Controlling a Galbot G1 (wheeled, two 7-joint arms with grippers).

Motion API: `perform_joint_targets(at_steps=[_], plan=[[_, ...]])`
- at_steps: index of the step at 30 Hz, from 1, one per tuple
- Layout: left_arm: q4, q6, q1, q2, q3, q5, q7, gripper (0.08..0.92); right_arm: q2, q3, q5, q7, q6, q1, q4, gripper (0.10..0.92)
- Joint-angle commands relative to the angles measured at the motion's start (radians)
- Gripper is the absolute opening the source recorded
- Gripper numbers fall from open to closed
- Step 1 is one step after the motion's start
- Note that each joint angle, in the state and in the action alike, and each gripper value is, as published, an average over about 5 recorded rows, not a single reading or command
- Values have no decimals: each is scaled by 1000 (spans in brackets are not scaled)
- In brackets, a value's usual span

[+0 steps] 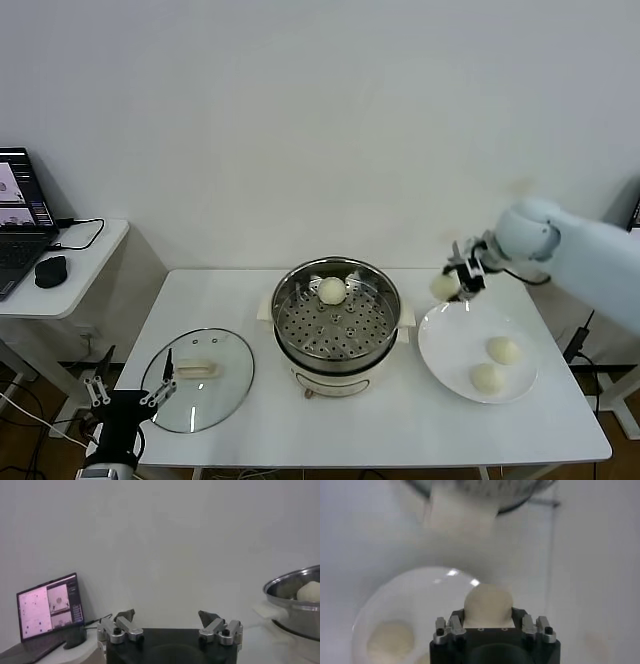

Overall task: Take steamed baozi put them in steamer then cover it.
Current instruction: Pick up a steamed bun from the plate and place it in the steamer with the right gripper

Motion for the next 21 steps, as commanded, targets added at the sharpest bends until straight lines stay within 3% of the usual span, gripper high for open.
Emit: perform_joint_targets(at_steps=[1, 13, 21], plan=[[-2, -1, 2, -2, 1, 1, -1, 823, 184, -125, 281, 96, -172, 180, 105, 610], [-24, -2, 18, -19, -22, 3, -2, 823, 522, -103, 304, 224, -269, -21, -135, 611], [-31, -5, 29, -33, -30, 7, -4, 823, 619, -83, 280, 238, -274, -117, -250, 611]])
